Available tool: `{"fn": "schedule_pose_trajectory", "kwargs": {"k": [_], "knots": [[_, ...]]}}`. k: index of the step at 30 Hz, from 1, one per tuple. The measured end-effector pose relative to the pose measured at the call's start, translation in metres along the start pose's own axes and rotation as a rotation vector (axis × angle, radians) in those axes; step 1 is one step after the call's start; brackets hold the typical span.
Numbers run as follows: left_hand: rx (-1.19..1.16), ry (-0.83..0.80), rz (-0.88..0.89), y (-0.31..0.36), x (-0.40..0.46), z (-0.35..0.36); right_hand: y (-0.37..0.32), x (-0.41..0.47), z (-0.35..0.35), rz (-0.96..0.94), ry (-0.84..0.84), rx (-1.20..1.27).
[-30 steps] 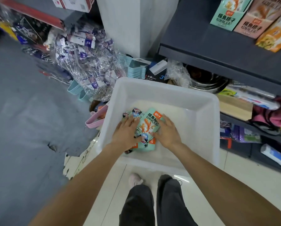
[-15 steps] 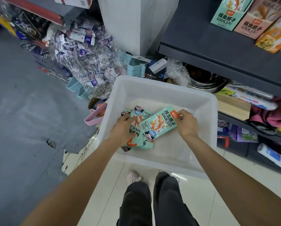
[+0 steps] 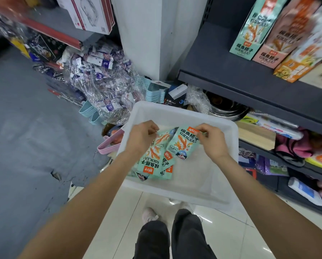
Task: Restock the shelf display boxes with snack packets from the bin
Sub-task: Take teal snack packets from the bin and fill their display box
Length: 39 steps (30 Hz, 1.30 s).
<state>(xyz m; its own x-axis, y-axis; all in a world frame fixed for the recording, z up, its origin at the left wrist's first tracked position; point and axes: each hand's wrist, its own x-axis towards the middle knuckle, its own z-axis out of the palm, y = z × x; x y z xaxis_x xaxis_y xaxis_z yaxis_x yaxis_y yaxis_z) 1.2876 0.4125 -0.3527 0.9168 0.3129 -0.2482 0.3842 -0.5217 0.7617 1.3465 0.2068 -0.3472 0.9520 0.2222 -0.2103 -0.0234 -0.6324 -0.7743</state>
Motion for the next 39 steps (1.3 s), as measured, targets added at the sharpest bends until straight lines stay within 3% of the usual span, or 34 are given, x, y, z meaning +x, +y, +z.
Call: {"fn": "schedule_pose_trajectory", "kwargs": {"k": [5,11,14,18,23,31,39], "knots": [[-0.025,-0.017,0.201,0.058,0.005,-0.035,-0.054,0.005,-0.033,-0.168,-0.027,-0.043],[-0.248,-0.020,0.347,0.130,0.012,-0.064,-0.093,0.011,-0.080,-0.238,0.100,-0.103],[-0.275,0.004,0.330,0.146,0.026,-0.069,-0.099,0.017,-0.105,-0.234,0.186,-0.028],[-0.249,0.051,0.258,0.162,0.052,-0.068,-0.096,0.038,-0.139,-0.250,0.253,0.025],[-0.229,0.137,0.434,0.227,0.091,-0.056,-0.086,0.083,-0.188,-0.276,0.321,0.012],[0.054,0.247,0.515,0.329,0.189,-0.013,-0.074,0.182,-0.282,-0.253,0.477,0.174],[0.072,0.097,0.579,0.381,0.277,0.038,-0.079,0.262,-0.327,-0.338,0.514,0.291]]}}
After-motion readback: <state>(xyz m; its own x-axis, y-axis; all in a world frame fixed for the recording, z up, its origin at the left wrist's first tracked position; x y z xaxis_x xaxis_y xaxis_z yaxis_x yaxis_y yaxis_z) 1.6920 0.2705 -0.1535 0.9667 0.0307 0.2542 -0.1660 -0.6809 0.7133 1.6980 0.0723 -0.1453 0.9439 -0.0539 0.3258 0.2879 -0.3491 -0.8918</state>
